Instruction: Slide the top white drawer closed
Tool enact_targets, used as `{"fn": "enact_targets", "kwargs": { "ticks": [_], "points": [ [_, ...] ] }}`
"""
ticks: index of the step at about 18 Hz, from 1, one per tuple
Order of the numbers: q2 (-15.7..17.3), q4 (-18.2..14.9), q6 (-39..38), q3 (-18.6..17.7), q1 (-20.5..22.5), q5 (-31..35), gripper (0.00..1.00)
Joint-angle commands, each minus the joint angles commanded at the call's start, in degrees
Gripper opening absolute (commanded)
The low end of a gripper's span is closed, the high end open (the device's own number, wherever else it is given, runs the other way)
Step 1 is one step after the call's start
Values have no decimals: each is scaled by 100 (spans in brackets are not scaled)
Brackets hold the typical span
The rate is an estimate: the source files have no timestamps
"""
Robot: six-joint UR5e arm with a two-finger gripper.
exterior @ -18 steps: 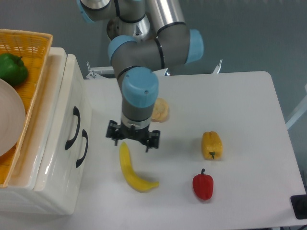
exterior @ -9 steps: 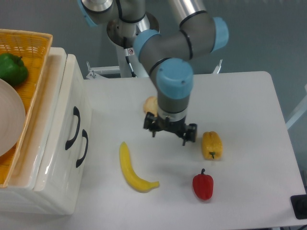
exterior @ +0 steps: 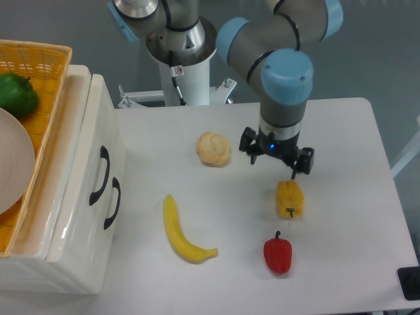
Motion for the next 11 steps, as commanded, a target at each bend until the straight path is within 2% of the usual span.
{"fn": "enact_targets", "kwargs": {
  "ticks": [5,11],
  "points": [
    [255,-334,729,0,475,-35,100],
    [387,-361,915,-9,713,-219,100]
  ]
}}
